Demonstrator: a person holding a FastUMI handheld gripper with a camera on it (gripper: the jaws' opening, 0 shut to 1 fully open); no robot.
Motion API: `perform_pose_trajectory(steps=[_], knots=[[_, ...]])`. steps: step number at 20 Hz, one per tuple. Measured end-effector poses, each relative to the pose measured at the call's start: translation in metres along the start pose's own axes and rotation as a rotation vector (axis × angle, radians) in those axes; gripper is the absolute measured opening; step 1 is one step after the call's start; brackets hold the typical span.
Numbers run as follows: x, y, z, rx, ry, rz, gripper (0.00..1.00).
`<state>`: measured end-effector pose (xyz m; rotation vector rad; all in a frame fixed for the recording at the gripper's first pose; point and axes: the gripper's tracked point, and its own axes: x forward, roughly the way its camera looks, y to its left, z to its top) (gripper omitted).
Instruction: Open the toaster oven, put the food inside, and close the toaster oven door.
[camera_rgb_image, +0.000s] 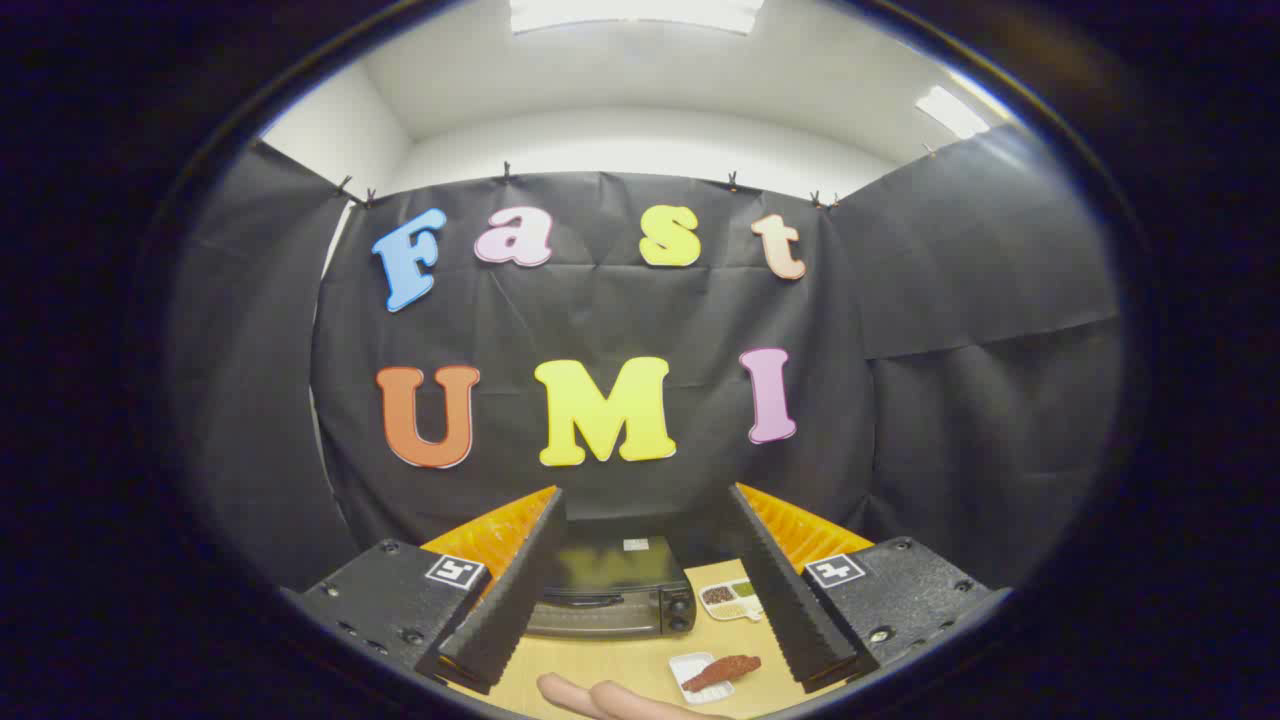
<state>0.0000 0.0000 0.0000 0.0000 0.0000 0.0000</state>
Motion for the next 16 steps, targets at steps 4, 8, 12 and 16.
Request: perform_pose_trajectory(steps=[4, 8, 12, 16], knots=[[0.011, -0.016, -0.003, -0.01, -0.008, -0.046, 1.0], [0.028, -0.025, -0.017, -0.008, 0.032, -0.055, 1.0], [0.044, -0.036, -0.03, -0.004, 0.07, -0.08, 1.0], [0.065, -0.033, -0.043, -0.006, 0.085, -0.063, 1.0]])
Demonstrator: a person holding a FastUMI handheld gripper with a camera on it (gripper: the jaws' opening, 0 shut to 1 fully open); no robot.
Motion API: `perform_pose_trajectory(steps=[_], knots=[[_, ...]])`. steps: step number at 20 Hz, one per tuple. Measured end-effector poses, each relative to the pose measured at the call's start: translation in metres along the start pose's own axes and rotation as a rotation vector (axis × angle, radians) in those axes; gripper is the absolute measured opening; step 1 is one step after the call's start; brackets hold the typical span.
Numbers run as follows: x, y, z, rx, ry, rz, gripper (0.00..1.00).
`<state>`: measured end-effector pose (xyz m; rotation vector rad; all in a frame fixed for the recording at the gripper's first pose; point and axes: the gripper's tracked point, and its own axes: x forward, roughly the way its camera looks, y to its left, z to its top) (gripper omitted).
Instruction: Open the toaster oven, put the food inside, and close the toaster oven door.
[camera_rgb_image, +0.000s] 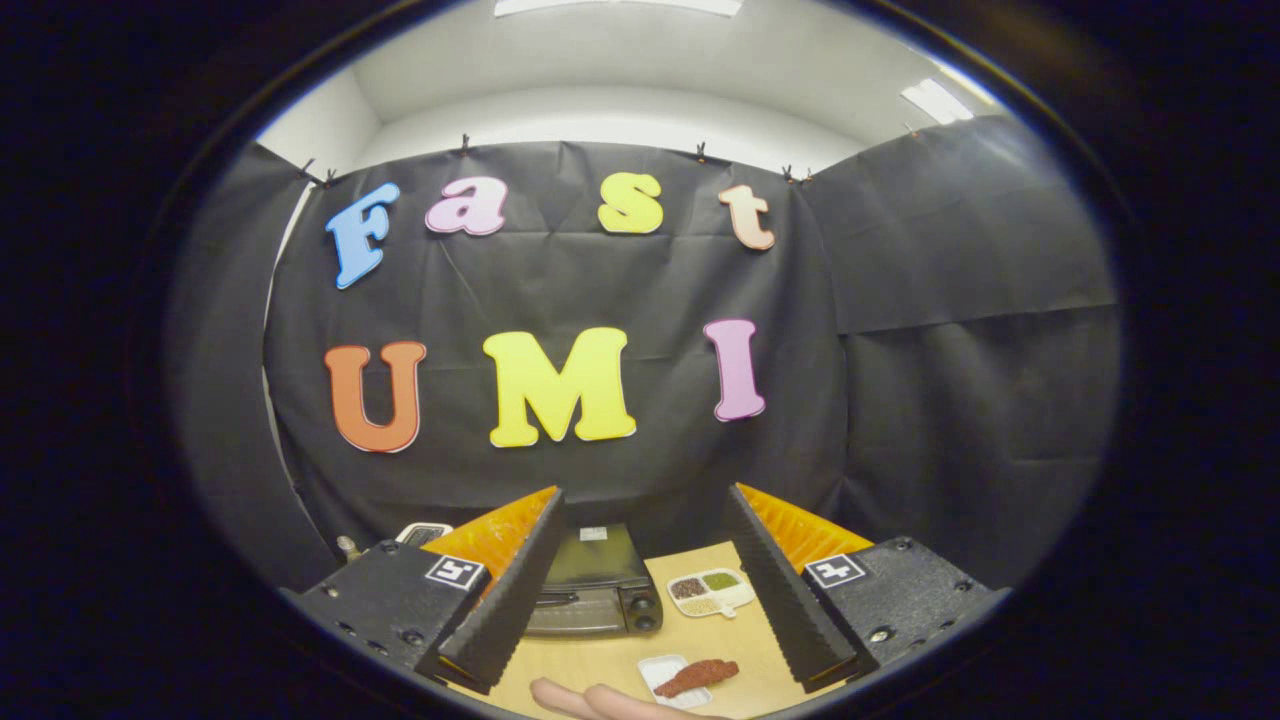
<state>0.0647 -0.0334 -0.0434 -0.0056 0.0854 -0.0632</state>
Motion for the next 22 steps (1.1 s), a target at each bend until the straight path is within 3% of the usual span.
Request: perform_pose_trajectory(steps=[4, 13, 22], knots=[[0.046, 0.025, -0.037, -0.038, 0.063, 0.083, 1.0], [0.136, 0.102, -0.171, -0.036, 0.314, 0.253, 1.0], [0.159, 0.145, -0.256, -0.051, 0.494, 0.235, 1.0]])
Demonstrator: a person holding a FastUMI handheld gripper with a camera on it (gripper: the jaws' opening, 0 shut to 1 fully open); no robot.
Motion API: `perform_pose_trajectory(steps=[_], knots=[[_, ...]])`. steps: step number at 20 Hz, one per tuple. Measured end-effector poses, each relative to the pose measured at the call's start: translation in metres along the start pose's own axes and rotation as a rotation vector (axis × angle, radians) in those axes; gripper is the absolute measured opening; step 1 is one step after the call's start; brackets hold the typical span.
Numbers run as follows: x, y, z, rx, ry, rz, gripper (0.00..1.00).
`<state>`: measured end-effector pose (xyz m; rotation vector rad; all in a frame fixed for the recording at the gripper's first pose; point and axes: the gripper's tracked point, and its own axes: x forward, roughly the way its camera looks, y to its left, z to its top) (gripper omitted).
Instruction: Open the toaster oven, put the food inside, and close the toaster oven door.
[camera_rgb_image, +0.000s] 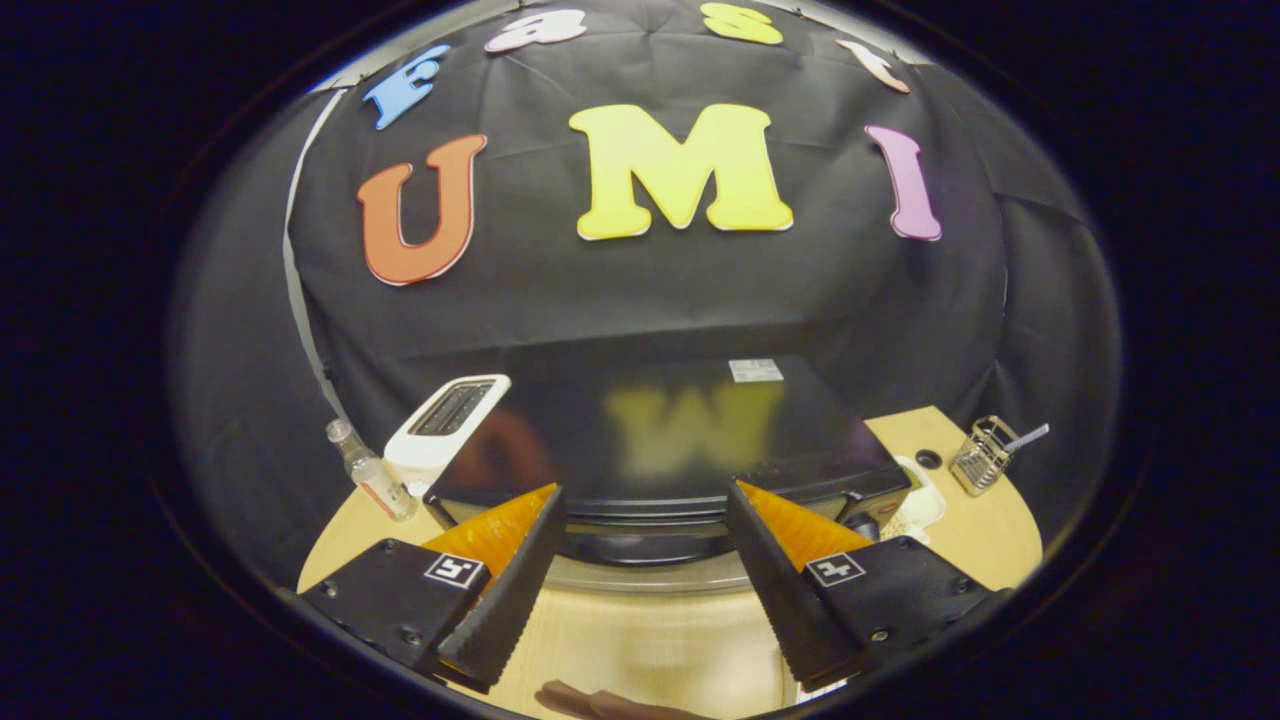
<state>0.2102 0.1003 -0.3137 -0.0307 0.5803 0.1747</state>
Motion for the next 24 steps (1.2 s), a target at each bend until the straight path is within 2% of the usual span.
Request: perform_pose_trajectory(steps=[3, 6, 8, 24], knots=[[0.002, 0.001, 0.001, -0.073, -0.026, -0.033, 1.0], [0.001, 0.003, 0.0, -0.038, -0.03, -0.044, 1.0], [0.002, -0.002, -0.002, -0.071, 0.0, -0.072, 1.0], [0.0, -0.003, -0.021, -0.066, 0.092, -0.071, 1.0]])
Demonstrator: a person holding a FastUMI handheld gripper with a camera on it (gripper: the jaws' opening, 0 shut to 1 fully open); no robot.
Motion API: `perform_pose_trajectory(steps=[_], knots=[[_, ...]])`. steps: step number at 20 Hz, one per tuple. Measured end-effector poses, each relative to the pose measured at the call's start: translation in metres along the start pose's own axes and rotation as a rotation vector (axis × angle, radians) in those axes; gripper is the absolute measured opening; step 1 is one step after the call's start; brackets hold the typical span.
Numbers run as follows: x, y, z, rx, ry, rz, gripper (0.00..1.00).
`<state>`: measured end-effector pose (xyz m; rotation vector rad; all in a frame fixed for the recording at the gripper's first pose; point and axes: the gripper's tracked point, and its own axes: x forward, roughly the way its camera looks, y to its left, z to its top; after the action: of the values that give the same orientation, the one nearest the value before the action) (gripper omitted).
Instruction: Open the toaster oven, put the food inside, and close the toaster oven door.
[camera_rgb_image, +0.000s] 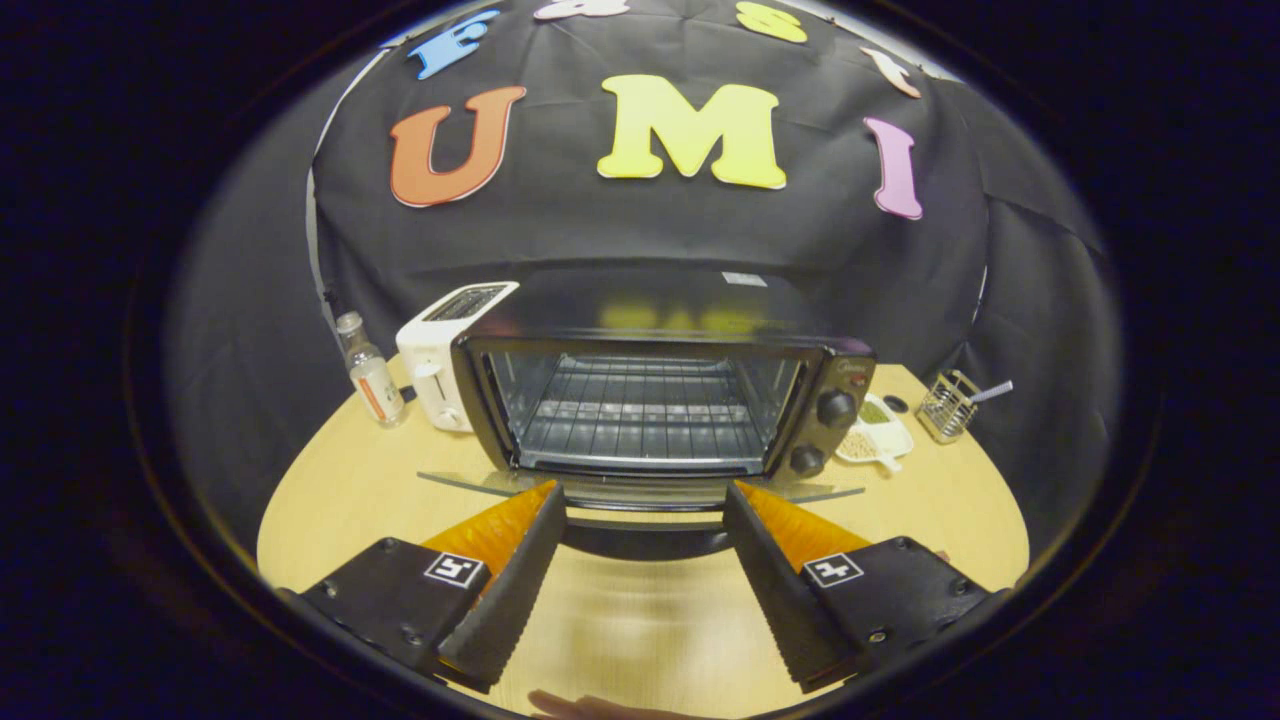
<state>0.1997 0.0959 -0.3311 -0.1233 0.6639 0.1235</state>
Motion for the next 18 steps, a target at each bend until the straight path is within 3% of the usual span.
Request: perform_pose_trajectory(steps=[12, 13, 18], knots=[[0.019, 0.007, -0.071, 0.005, 0.155, -0.004, 1.0], [0.017, 0.007, -0.065, 0.016, 0.111, -0.006, 1.0], [0.02, 0.005, -0.069, -0.014, 0.129, 0.007, 1.0]])
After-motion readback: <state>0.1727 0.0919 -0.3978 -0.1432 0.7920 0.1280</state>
